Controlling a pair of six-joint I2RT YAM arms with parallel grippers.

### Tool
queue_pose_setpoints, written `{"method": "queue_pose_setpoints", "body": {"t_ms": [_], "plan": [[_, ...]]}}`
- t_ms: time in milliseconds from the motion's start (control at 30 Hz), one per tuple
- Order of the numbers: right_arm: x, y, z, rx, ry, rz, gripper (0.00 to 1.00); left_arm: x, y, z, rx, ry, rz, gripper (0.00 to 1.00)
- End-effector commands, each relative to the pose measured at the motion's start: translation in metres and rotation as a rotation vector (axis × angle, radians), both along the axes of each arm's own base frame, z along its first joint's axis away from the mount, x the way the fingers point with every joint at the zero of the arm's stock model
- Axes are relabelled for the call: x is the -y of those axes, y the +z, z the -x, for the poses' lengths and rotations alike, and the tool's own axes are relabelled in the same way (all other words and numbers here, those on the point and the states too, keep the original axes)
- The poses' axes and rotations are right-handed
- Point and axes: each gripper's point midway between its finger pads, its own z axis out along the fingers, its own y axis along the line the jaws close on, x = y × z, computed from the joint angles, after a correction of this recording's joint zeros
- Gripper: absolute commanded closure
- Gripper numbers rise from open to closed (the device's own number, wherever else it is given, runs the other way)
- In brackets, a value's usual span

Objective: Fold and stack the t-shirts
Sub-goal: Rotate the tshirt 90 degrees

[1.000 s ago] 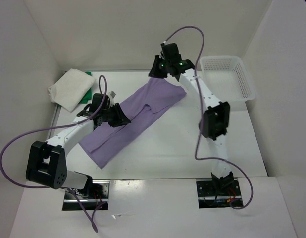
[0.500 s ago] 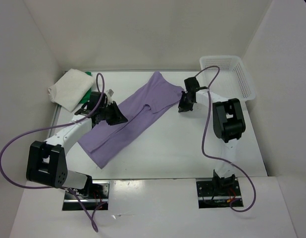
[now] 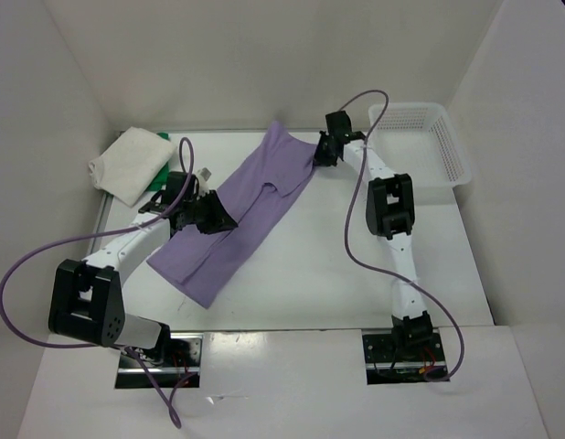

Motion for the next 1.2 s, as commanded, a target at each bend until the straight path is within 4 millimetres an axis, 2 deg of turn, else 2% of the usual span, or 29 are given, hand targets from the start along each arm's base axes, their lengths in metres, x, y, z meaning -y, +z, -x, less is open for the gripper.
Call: {"method": "queue_pose_setpoints", "body": {"t_ms": [0,33,67,100,167,200,233,267,300,333,367,400,433,467,500,533,567,600,633,667,800,833,867,900,933,1033,1100,1133,1167], "plan": [[-0.024,0.045,-0.011,0.056,0.057,0.006,0.86,0.007,0.029,-0.019,0.084,-0.030,0.019,0.72],[-0.032,0.071,-0.017,0.113,0.068,0.013,0.81,0.007,0.033,-0.020,0.087,-0.030,0.020,0.70],[-0.028,0.073,-0.016,0.115,0.077,0.042,0.71,0.006,0.033,-0.023,0.088,-0.024,0.013,0.68],[-0.034,0.085,-0.010,0.122,0.089,0.040,0.68,0.006,0.033,-0.023,0.088,-0.024,0.013,0.68],[-0.029,0.109,0.006,0.135,0.095,0.045,0.61,0.006,0.041,-0.030,0.117,-0.015,0.010,0.64],[-0.040,0.118,0.017,0.141,0.126,0.000,0.56,0.004,0.037,-0.032,0.106,0.004,0.000,0.62],[-0.041,0.087,0.044,0.056,0.144,-0.001,0.54,0.003,0.040,-0.035,0.116,0.010,-0.004,0.62],[-0.041,0.130,0.049,0.153,0.144,-0.040,0.54,0.000,0.040,-0.037,0.116,0.019,-0.005,0.61],[-0.043,0.100,0.078,0.069,0.152,-0.040,0.57,-0.002,0.043,-0.040,0.127,0.029,-0.012,0.59],[-0.053,0.100,0.096,0.055,0.177,-0.065,0.61,-0.006,0.043,-0.042,0.127,0.042,-0.013,0.58],[-0.063,0.132,0.108,0.128,0.199,-0.122,0.66,-0.015,0.044,-0.048,0.137,0.068,-0.013,0.55],[-0.071,0.102,0.142,0.032,0.220,-0.166,0.80,-0.020,0.040,-0.047,0.124,0.078,-0.010,0.52],[-0.082,0.102,0.160,0.023,0.244,-0.196,0.86,-0.024,0.033,-0.043,0.102,0.081,0.000,0.49],[-0.109,0.121,0.183,0.070,0.307,-0.242,0.89,-0.039,0.030,-0.046,0.093,0.120,-0.004,0.49],[-0.119,0.097,0.212,-0.011,0.316,-0.266,0.89,-0.045,0.030,-0.048,0.093,0.137,-0.004,0.49],[-0.131,0.093,0.229,-0.033,0.343,-0.296,0.84,-0.050,0.027,-0.044,0.089,0.138,-0.015,0.48],[-0.156,0.091,0.249,-0.034,0.404,-0.339,0.79,-0.061,0.023,-0.041,0.080,0.161,-0.031,0.48],[-0.161,0.076,0.269,-0.100,0.402,-0.369,0.71,-0.064,0.019,-0.040,0.078,0.160,-0.041,0.48],[-0.167,0.068,0.276,-0.122,0.405,-0.373,0.55,-0.066,0.018,-0.036,0.074,0.166,-0.048,0.47],[-0.178,0.054,0.286,-0.153,0.428,-0.379,0.49,-0.071,0.015,-0.033,0.072,0.173,-0.056,0.47],[-0.188,0.025,0.291,-0.209,0.425,-0.414,0.38,-0.073,0.001,-0.019,0.040,0.170,-0.075,0.47],[-0.192,0.023,0.288,-0.210,0.435,-0.423,0.36,-0.073,-0.003,-0.017,0.031,0.170,-0.075,0.46],[-0.199,0.025,0.281,-0.198,0.438,-0.429,0.36,-0.074,0.004,-0.017,0.057,0.164,-0.080,0.46],[-0.195,0.008,0.281,-0.245,0.415,-0.395,0.36,-0.074,0.001,-0.013,0.053,0.163,-0.080,0.44],[-0.196,0.004,0.278,-0.248,0.404,-0.383,0.36,-0.074,0.001,-0.010,0.054,0.163,-0.080,0.44],[-0.194,-0.008,0.268,-0.246,0.335,-0.362,0.52,-0.076,-0.001,-0.001,0.057,0.163,-0.092,0.44],[-0.199,-0.010,0.263,-0.250,0.320,-0.376,0.69,-0.076,-0.006,0.004,0.042,0.155,-0.100,0.44],[-0.199,-0.017,0.262,-0.256,0.319,-0.372,0.78,-0.076,-0.010,0.006,0.033,0.154,-0.101,0.44],[-0.197,-0.014,0.258,-0.252,0.324,-0.374,0.88,-0.076,-0.010,0.006,0.037,0.148,-0.106,0.44]]}}
